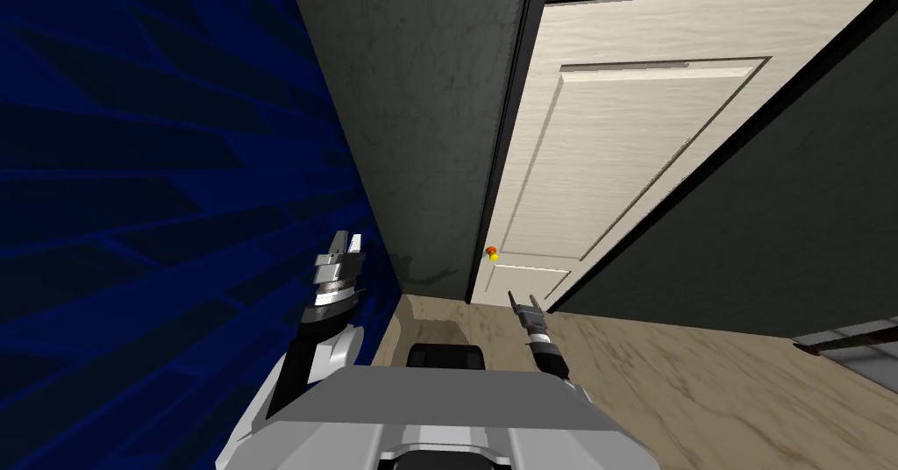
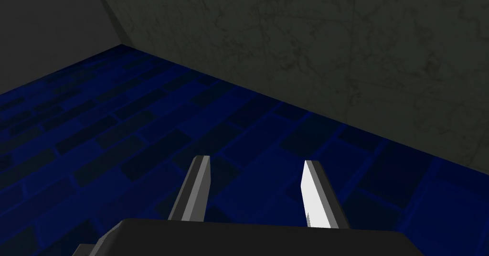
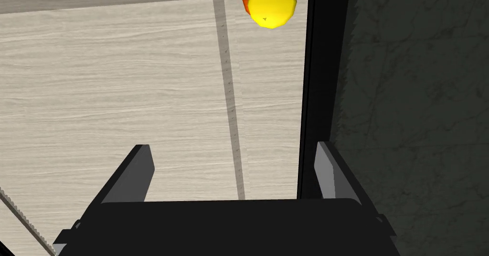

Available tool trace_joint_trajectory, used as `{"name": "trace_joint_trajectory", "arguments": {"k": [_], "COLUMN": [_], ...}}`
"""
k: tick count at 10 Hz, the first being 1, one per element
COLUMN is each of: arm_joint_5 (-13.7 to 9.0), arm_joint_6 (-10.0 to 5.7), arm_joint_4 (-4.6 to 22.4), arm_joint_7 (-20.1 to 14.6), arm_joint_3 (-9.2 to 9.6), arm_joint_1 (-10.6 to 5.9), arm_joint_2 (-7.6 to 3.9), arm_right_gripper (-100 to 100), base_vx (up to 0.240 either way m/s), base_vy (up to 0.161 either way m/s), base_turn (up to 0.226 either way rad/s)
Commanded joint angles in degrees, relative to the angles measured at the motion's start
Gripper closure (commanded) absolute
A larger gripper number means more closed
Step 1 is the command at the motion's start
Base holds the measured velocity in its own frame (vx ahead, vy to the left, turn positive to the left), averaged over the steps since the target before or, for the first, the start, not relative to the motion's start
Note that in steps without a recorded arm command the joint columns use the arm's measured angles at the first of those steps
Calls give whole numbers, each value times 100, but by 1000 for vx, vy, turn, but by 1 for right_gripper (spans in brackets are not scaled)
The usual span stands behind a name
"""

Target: Pull the door open

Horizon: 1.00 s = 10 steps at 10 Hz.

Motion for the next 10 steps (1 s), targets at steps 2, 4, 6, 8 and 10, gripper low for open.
{"name": "trace_joint_trajectory", "arguments": {"k": [2, 4, 6, 8, 10], "arm_joint_5": [113, 203, 287, 194, 147], "arm_joint_6": [-117, -196, -269, -306, -337], "arm_joint_4": [299, 493, 674, 743, 821], "arm_joint_7": [228, 394, 548, 486, 476], "arm_joint_3": [-104, -175, -241, -313, -374], "arm_joint_1": [-92, -142, -188, -187, -199], "arm_joint_2": [43, 101, 161, -48, -138], "arm_right_gripper": [-100, -100, -100, -100, -100], "base_vx": [134, 171, 181, 108, 179], "base_vy": [14, 15, -12, 19, 34], "base_turn": [42, 43, 38, 55, 92]}}
